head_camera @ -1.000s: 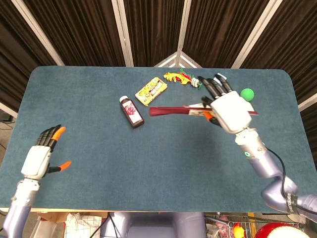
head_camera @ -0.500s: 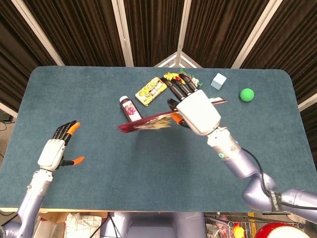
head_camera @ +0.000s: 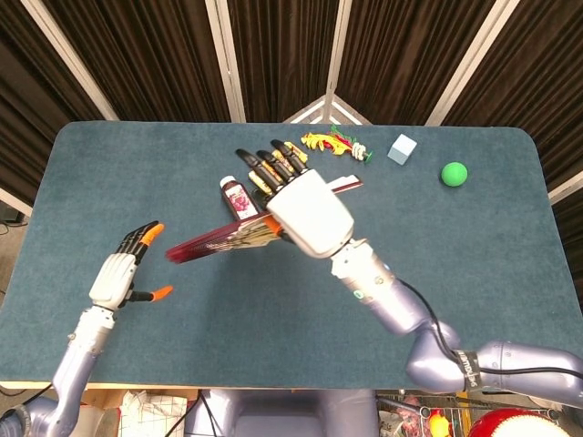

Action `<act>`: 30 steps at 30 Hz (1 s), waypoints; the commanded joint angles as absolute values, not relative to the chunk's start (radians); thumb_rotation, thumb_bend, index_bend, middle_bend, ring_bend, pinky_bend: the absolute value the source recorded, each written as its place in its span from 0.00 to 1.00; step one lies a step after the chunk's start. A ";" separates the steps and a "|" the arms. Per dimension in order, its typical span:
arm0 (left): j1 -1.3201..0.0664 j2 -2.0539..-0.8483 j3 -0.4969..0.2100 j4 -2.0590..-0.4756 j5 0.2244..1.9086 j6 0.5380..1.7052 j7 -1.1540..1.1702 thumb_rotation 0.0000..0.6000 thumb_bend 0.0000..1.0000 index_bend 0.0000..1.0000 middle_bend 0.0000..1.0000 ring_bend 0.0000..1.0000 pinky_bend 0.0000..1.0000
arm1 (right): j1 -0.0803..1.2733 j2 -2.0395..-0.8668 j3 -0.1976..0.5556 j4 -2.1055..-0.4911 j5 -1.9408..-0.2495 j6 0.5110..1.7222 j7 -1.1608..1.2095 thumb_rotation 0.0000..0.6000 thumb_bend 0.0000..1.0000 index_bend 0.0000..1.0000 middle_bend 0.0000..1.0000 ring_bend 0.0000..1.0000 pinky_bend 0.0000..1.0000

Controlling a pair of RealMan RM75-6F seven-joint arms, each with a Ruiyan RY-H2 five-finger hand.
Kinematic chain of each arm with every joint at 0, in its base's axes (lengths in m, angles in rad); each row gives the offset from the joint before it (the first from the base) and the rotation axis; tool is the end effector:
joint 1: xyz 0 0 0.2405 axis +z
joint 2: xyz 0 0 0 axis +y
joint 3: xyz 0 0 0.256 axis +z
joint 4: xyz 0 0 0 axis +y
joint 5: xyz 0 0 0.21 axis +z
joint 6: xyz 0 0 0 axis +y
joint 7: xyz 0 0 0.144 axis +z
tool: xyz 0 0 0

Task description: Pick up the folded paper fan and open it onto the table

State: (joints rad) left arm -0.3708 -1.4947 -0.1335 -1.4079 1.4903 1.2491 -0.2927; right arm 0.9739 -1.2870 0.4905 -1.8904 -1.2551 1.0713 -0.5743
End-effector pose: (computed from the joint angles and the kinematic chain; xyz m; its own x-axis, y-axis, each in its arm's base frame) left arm -0.2418 0.2746 0.0346 -0.0257 0.1710 0.9849 0.9742 -0.2168 0.0630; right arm 0.0551 -0.3397 0.1177 0.3121 0.2841 0.9066 -0.5861 -0.6935 0.4191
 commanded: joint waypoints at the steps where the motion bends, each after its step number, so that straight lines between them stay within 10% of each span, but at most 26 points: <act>1: -0.388 -1.530 -0.133 -1.387 1.498 1.243 -0.359 1.00 0.18 0.04 0.00 0.00 0.00 | 1.001 -1.309 0.495 -1.923 -1.229 1.084 -0.614 1.00 0.42 0.64 0.13 0.19 0.14; 30: -0.448 -1.732 -0.151 -1.274 1.499 1.290 -0.449 1.00 0.43 0.50 0.27 0.00 0.10 | 1.005 -1.262 0.482 -2.035 -1.173 1.195 -0.633 1.00 0.43 0.65 0.13 0.19 0.14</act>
State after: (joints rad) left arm -0.4495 -1.7305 -0.1485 -1.2796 1.4995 1.2844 -0.4440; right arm 1.0099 -1.2670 0.4833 -2.0371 -1.1736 1.1906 -0.6392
